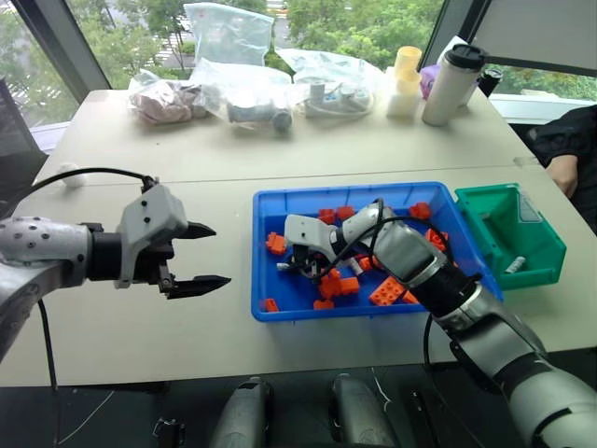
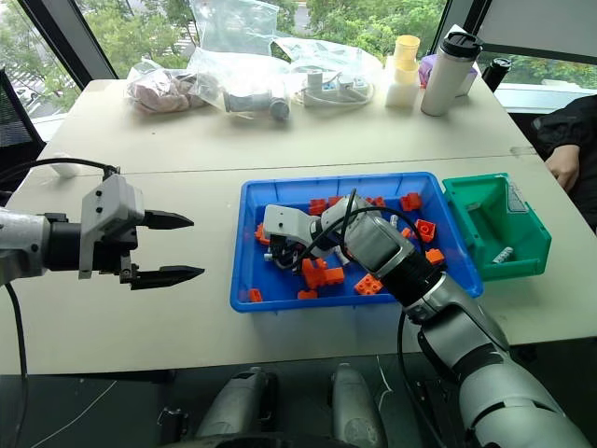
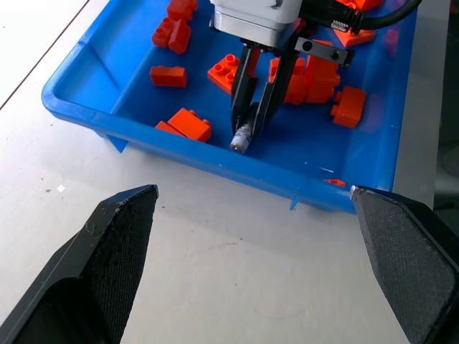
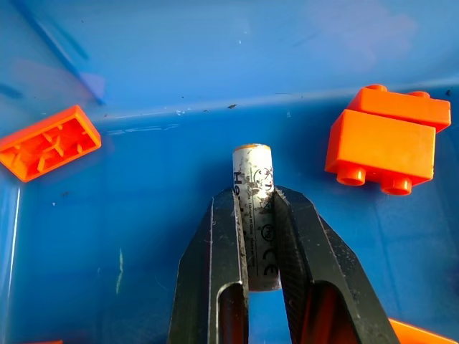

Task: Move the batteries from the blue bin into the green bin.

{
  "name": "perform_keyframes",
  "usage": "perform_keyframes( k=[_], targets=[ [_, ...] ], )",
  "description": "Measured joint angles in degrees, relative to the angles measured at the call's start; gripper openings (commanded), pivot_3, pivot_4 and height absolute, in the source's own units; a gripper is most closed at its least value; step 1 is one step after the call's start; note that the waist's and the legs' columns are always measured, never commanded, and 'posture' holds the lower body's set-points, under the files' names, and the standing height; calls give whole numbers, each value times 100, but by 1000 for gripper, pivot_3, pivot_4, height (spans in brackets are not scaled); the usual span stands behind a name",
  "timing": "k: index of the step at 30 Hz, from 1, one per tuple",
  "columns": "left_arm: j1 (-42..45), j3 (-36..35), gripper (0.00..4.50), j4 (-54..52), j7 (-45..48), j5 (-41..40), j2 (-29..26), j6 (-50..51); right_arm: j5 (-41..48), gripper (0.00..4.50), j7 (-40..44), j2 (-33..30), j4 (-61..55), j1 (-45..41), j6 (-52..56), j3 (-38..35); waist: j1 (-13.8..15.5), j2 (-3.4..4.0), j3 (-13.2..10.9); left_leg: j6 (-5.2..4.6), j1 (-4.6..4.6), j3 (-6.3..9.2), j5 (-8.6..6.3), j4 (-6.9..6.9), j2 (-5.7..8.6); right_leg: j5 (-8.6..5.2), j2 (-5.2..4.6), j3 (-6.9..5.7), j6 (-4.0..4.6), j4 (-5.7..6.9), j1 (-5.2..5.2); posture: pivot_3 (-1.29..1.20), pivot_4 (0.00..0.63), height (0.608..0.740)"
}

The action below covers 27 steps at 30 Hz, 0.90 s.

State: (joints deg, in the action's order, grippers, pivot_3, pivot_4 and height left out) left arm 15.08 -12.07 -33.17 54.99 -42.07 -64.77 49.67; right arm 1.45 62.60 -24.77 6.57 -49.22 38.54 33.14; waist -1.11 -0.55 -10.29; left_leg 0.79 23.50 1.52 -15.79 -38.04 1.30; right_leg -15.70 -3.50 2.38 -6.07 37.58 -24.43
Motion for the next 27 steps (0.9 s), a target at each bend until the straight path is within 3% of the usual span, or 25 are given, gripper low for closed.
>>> perform_keyframes(
  k=[6, 10, 15, 16, 20, 27],
  targets=[
    [421, 35, 4500, -15, -106, -285, 328, 78, 571, 28, -244, -373, -682, -51, 878, -1372, 57, 2, -1, 0, 2, 3, 0, -1, 6, 0, -6, -3, 0, 0, 2, 0, 150, 740],
    [1223, 567, 4500, 438, -406, -203, 1253, -128, 1030, 28, -797, -1074, -1243, -152, 1860, -3114, 135, -5, 4, -1, 1, 6, 0, -5, 13, 1, -9, -6, -1, -3, 10, 0, 150, 740],
    [1721, 1450, 4500, 1198, -543, 458, 2212, -694, 1110, 28, -1541, -1657, -1346, 275, 2180, -4386, 139, -6, 4, -2, 1, 1, 1, -4, 12, 1, -6, -3, -1, -2, 9, 0, 150, 740],
    [1849, 1660, 4500, 1419, -534, 647, 2421, -861, 1046, 28, -1675, -2008, -1318, 623, 2098, -4621, 159, -6, 4, -2, 2, 0, 1, -4, 14, 1, -7, -2, -1, -1, 10, 0, 150, 740],
    [2199, 1937, 4500, 2055, -478, 1052, 2862, -1303, 797, 28, -1989, -2603, -1142, 1611, 1853, -5165, 142, -4, 5, -5, 1, -14, 1, -6, 16, 4, -5, 9, -7, -3, 8, 0, 150, 740],
    [2499, 2260, 4500, 2491, -196, 1452, 3298, -1750, 900, 28, -2425, -2692, -1377, 2461, 2064, -6022, -5, 1, 7, -5, -11, -16, 1, -5, 0, 4, 14, 20, -7, 15, 8, 0, 150, 740]
  ],
)
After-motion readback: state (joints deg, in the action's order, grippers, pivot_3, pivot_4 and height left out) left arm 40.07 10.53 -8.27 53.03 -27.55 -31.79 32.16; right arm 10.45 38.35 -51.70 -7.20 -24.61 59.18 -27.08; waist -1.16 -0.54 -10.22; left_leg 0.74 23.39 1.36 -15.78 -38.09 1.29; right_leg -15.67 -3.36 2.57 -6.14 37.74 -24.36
